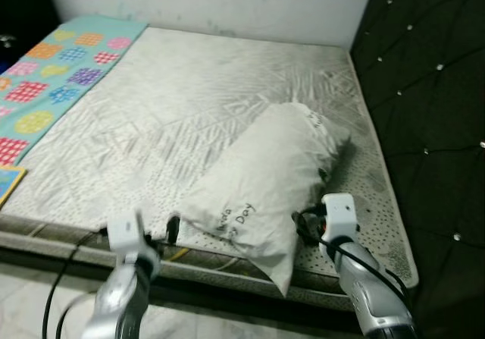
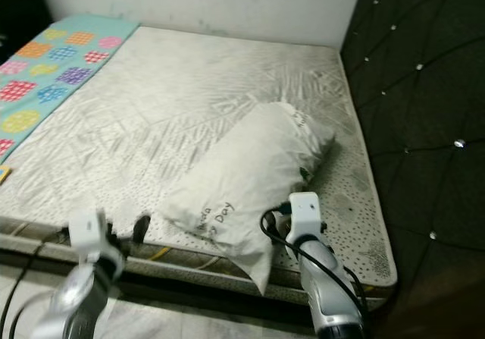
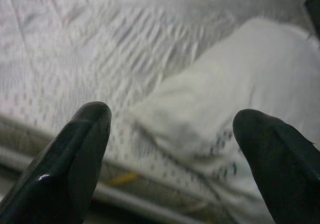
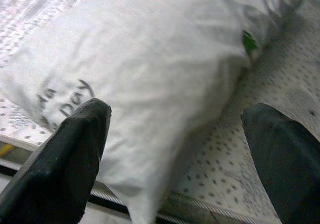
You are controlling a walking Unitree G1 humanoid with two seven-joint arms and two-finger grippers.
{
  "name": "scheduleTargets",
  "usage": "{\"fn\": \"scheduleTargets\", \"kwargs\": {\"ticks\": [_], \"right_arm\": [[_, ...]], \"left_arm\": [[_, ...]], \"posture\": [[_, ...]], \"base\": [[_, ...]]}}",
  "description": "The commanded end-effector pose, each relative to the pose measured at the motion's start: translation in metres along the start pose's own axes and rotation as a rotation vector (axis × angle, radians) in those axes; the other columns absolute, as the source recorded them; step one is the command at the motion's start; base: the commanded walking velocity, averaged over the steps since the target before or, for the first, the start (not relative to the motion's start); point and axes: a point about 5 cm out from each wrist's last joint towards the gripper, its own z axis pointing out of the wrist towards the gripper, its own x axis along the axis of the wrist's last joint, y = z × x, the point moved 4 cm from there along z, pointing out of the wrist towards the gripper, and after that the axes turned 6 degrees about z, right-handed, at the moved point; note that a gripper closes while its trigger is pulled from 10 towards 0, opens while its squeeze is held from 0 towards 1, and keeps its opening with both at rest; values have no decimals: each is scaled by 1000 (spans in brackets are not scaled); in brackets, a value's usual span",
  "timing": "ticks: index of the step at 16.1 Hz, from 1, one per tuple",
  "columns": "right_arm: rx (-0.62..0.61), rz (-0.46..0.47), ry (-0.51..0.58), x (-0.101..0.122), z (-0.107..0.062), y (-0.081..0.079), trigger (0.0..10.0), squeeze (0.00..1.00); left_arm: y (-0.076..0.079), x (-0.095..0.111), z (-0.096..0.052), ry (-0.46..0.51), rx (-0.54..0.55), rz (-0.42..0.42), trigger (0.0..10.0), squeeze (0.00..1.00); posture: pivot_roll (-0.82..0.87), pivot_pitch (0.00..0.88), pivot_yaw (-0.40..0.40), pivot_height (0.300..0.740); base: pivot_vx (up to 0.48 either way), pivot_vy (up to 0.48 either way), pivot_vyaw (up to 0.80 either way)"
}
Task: Clean up the room
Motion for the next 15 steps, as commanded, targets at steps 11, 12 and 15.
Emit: {"fn": "scheduleTargets", "kwargs": {"ticks": [11, 12, 15], "right_arm": [[6, -26, 8, 1, 6, 0, 10000, 0], [8, -25, 9, 1, 6, 0, 10000, 0], [11, 2, 37, 4, 5, -1, 10000, 0]], "left_arm": [[7, -1, 11, -20, -27, 26, 10000, 0], [8, -1, 11, -21, -26, 25, 10000, 0], [8, -3, 11, -25, -28, 28, 10000, 0]], "posture": [[-110, 0, -27, 720], [-110, 0, -28, 720], [-116, 0, -26, 720]], "base": [[0, 0, 0], [0, 0, 0], [0, 0, 0]]}}
